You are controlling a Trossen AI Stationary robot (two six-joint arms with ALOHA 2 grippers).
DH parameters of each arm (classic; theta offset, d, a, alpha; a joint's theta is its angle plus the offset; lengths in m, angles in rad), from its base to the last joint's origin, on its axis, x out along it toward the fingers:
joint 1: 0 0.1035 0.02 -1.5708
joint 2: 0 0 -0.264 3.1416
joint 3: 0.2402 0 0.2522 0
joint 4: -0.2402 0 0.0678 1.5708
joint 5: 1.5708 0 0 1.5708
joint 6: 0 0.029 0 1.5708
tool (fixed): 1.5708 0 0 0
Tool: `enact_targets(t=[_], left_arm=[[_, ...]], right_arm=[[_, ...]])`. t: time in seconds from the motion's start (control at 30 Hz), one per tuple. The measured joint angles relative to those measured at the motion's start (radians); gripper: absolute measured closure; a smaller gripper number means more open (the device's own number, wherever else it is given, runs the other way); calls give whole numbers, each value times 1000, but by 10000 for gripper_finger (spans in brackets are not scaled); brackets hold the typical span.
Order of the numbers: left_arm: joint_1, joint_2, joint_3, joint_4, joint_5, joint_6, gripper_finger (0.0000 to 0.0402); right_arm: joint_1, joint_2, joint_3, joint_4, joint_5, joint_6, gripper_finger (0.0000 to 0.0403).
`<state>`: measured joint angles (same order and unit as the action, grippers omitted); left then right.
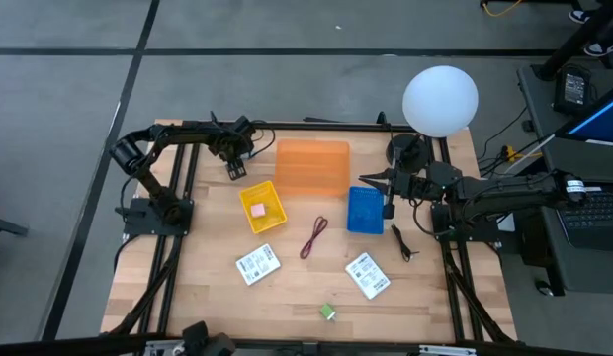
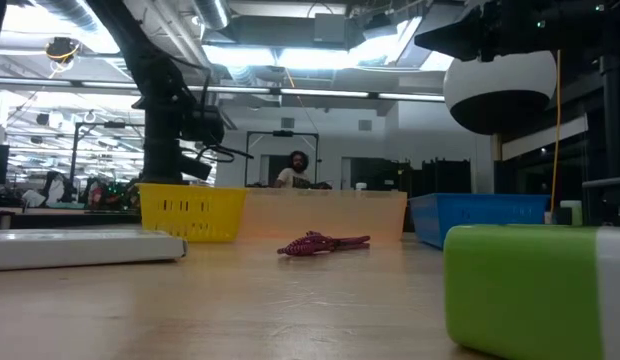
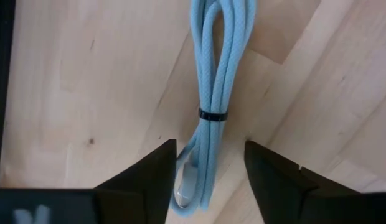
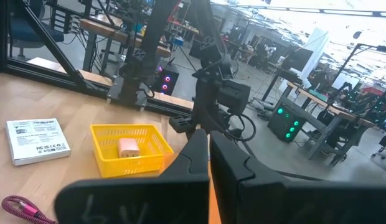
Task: Pick and place items into bin
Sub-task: Put the blue charger cable into the blue bin
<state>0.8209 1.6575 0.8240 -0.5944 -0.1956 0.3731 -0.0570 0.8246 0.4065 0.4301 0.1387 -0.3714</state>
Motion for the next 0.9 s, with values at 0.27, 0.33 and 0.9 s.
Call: enact_targets(t=[0.27,0.33,0.9], left_arm=[[-1,4,0,-21,31,-3,334],[-2,4,0,-26,33,-3,362],[1,-195,-5,-36,65,-27,370]], right_arm=[[0,0,0,0,0,-2,402],[0,0,0,0,0,-3,402],[0,0,0,-7,1,-22,402]])
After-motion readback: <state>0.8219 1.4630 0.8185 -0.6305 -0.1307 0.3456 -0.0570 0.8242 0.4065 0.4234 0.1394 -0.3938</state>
